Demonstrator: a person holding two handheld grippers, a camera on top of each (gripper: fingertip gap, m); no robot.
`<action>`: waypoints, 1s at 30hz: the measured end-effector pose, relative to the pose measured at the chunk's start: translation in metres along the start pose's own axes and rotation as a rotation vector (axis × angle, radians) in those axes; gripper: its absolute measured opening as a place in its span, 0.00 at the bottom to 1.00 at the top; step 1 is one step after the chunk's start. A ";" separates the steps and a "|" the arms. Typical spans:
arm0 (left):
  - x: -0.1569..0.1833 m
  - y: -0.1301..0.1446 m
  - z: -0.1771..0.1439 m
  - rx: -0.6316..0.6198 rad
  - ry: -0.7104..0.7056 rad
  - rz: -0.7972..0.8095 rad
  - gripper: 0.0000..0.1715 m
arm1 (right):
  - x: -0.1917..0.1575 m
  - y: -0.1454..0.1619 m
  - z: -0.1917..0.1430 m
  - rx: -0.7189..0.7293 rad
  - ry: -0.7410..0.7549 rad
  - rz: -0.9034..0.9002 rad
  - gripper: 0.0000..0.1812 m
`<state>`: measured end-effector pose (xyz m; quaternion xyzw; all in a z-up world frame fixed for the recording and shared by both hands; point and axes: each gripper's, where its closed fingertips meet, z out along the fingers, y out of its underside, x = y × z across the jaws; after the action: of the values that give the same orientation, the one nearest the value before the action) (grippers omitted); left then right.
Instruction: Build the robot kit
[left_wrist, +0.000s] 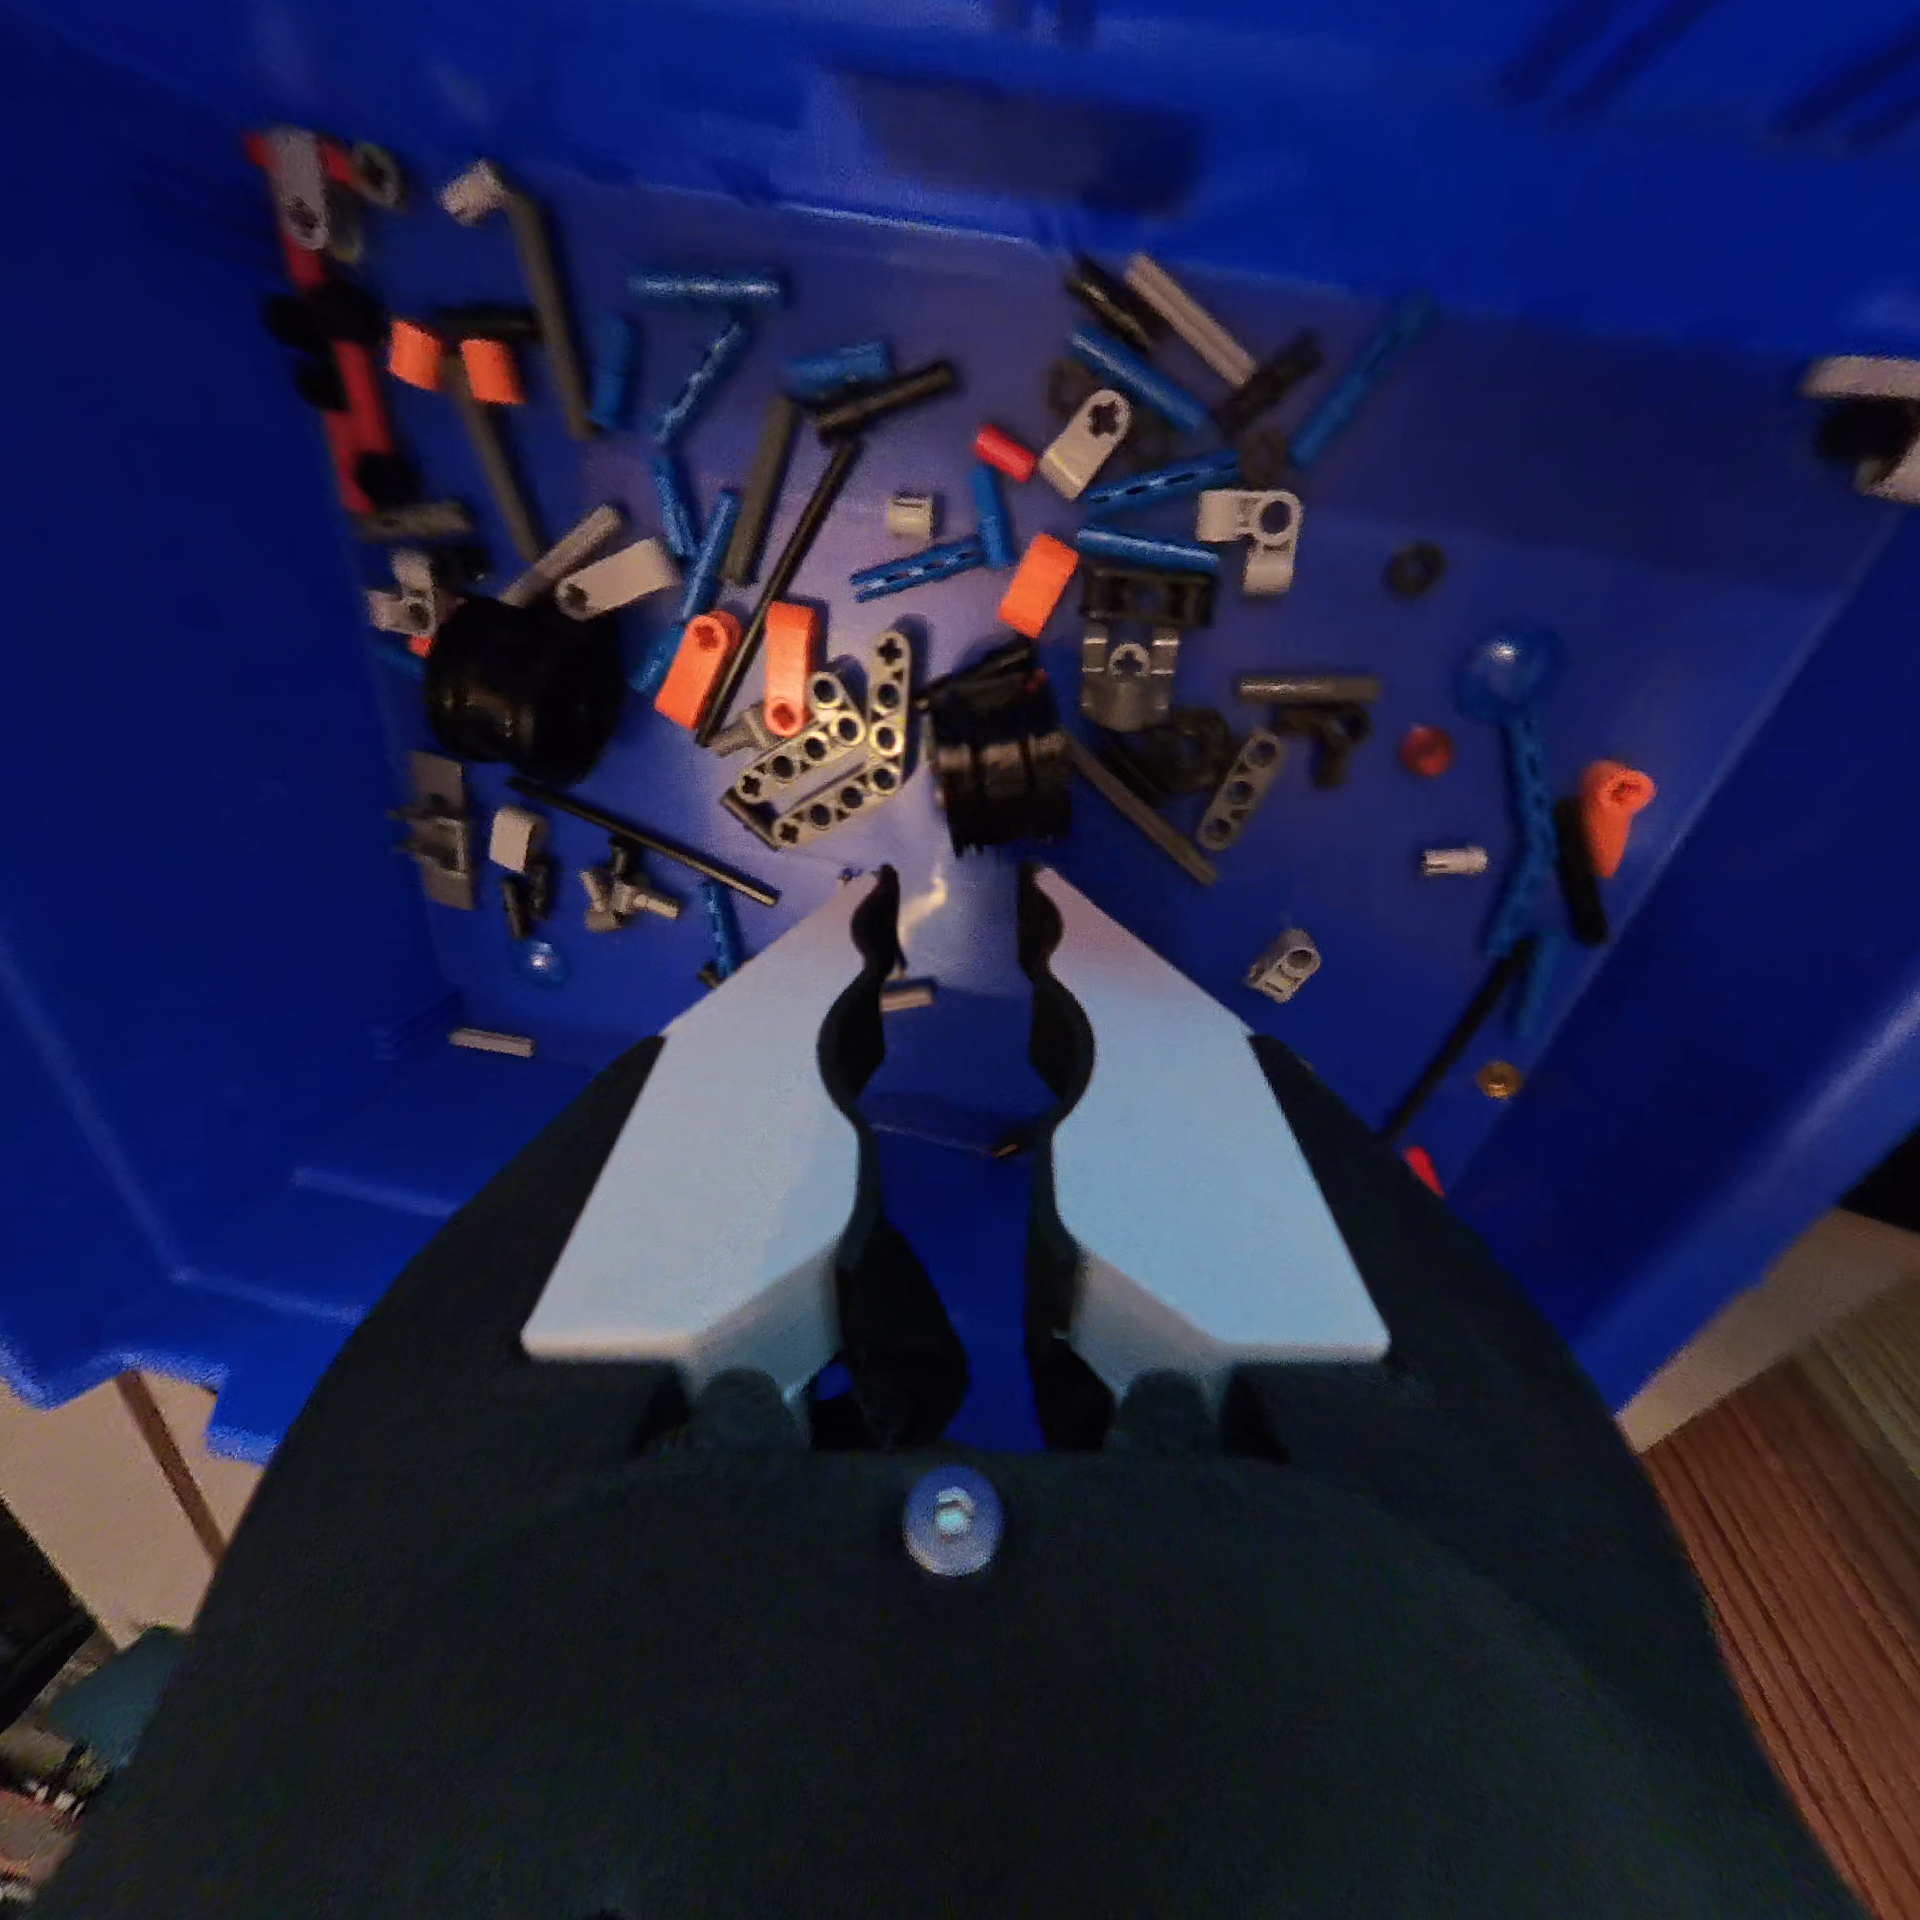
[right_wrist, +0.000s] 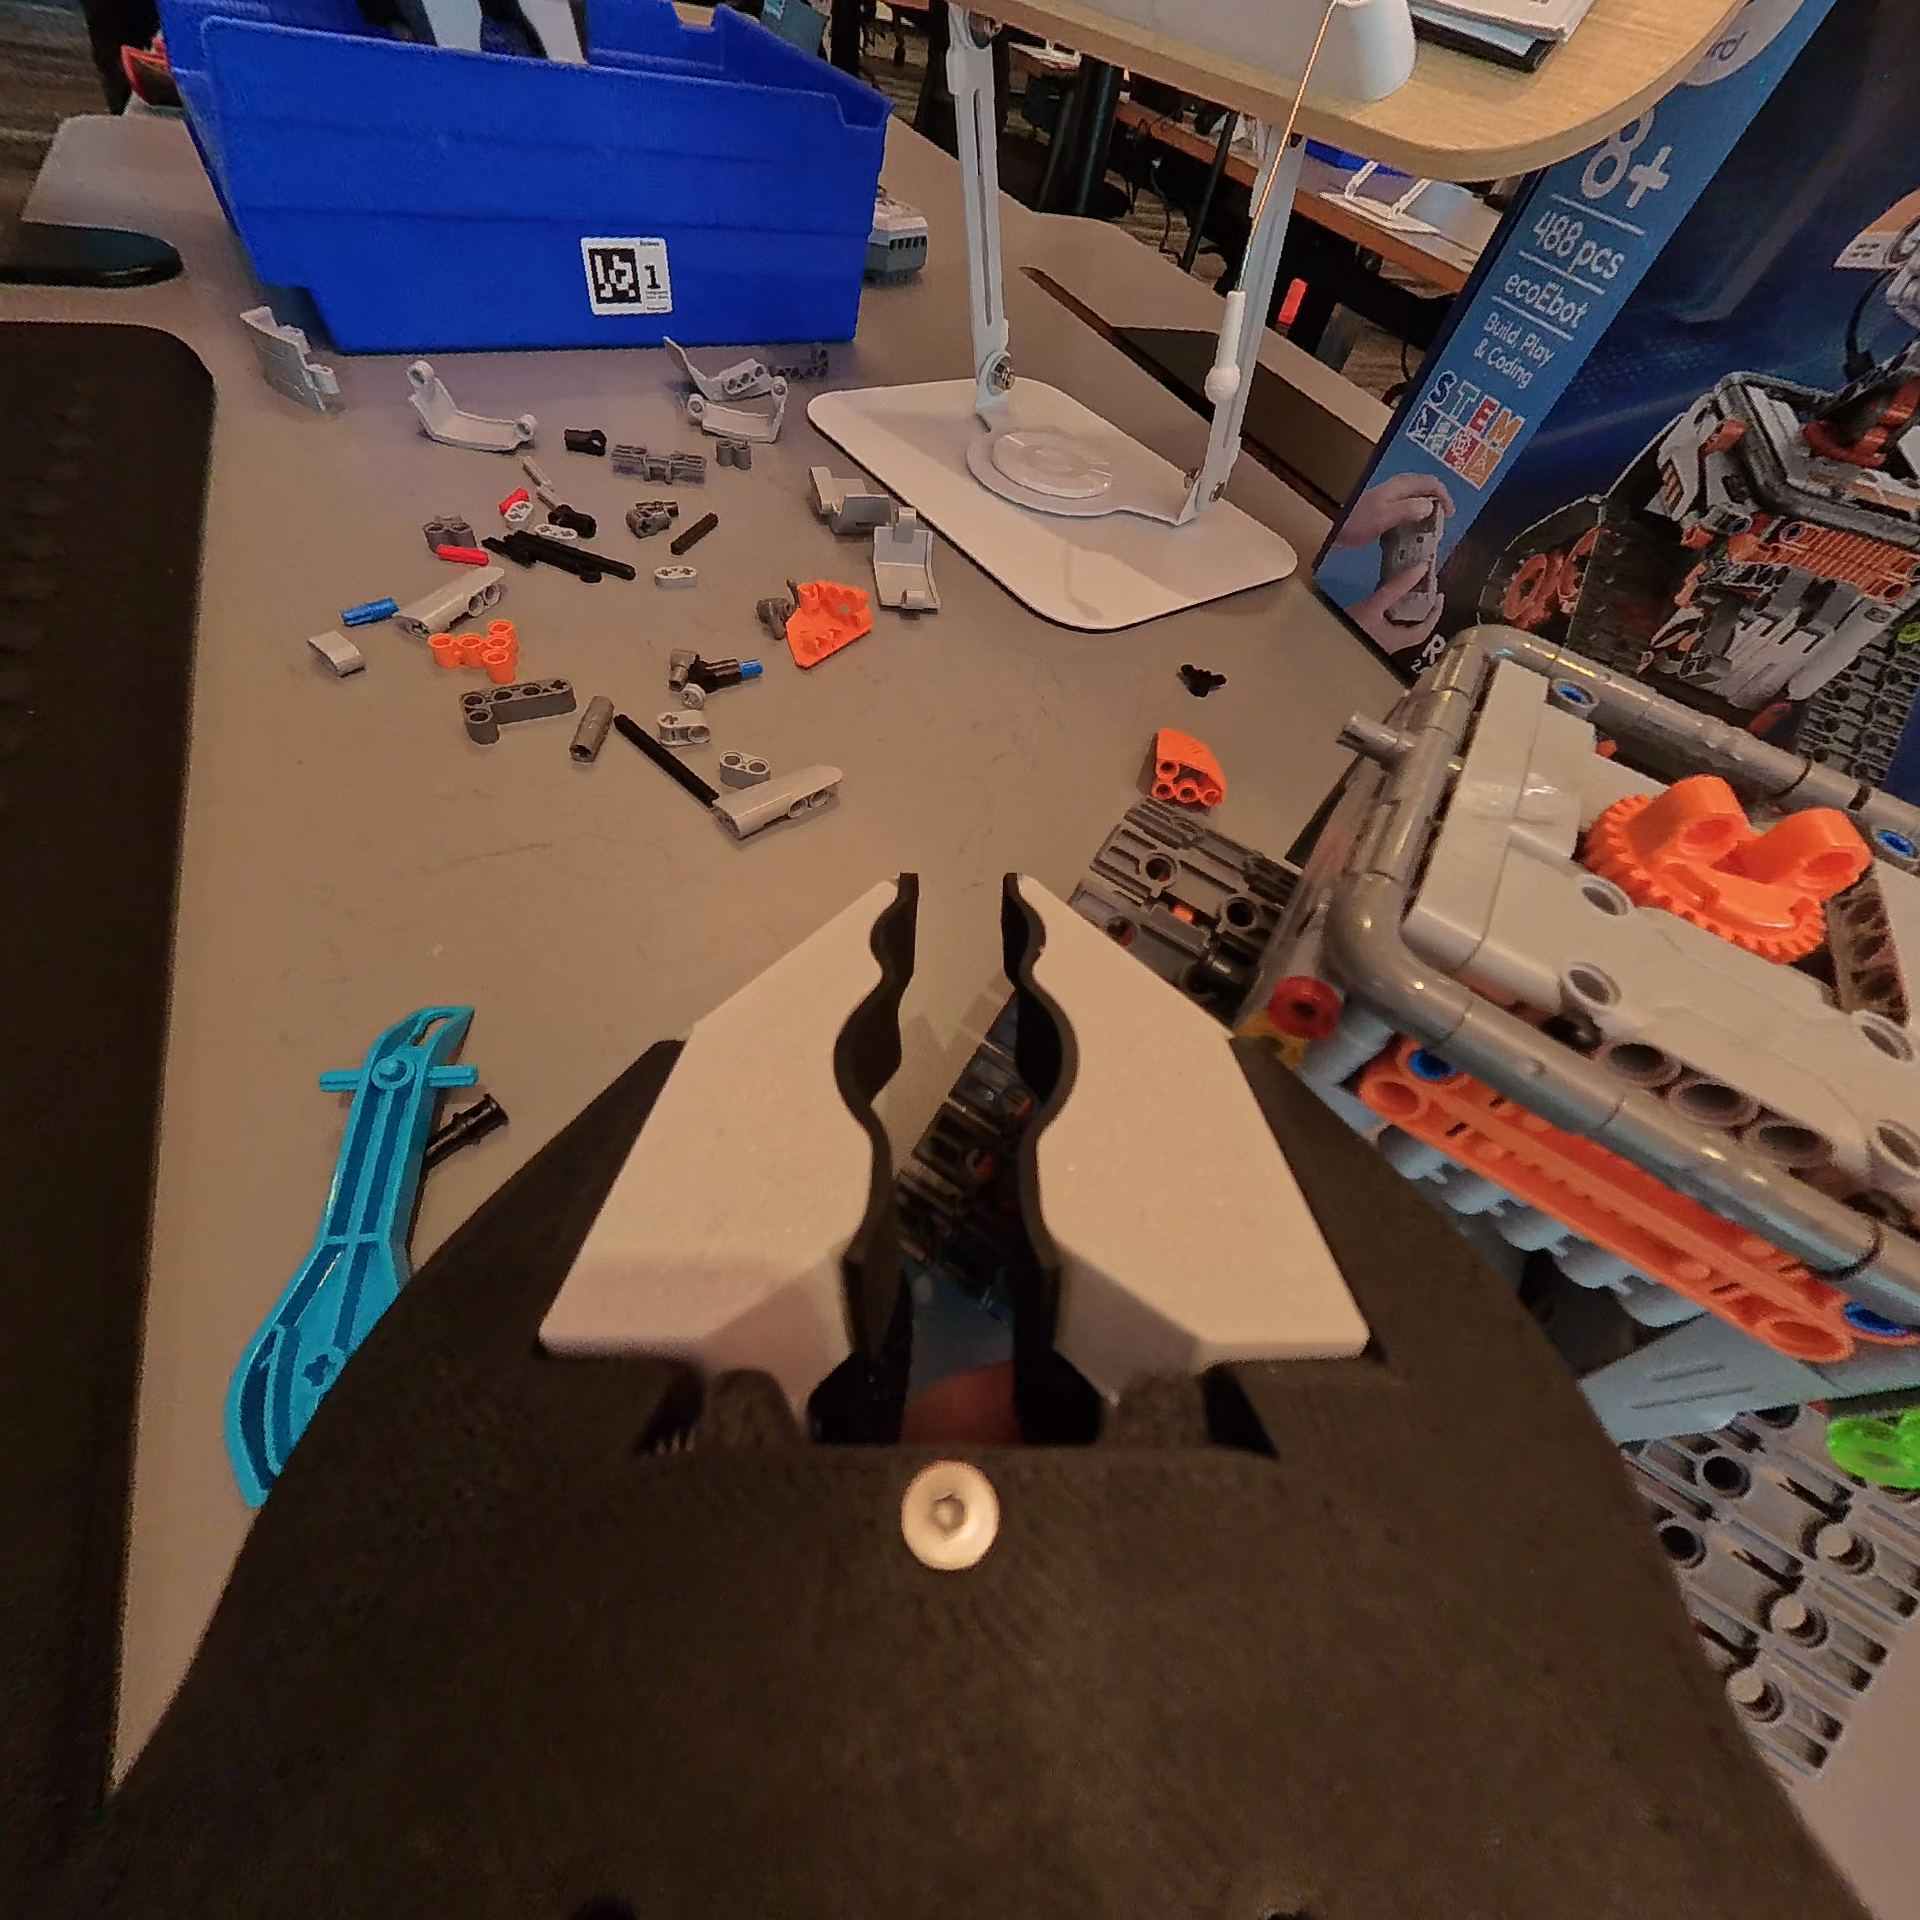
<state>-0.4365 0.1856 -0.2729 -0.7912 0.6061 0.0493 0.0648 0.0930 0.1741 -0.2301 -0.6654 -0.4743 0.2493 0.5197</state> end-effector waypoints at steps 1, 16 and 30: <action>0.001 0.002 -0.002 -0.009 0.010 -0.002 0.15 | 0.000 0.000 0.000 -0.001 0.000 -0.002 0.08; 0.075 0.096 -0.021 -0.615 0.285 0.155 0.16 | -0.008 -0.002 -0.001 0.005 -0.038 -0.021 0.09; 0.084 0.108 -0.001 -0.660 0.286 0.182 0.09 | -0.014 -0.009 -0.007 0.041 -0.056 -0.035 0.09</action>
<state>-0.5193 0.0778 -0.2898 -0.7114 0.6283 0.1366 -0.2836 0.0893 0.1590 -0.2217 -0.6390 -0.4952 0.2681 0.5241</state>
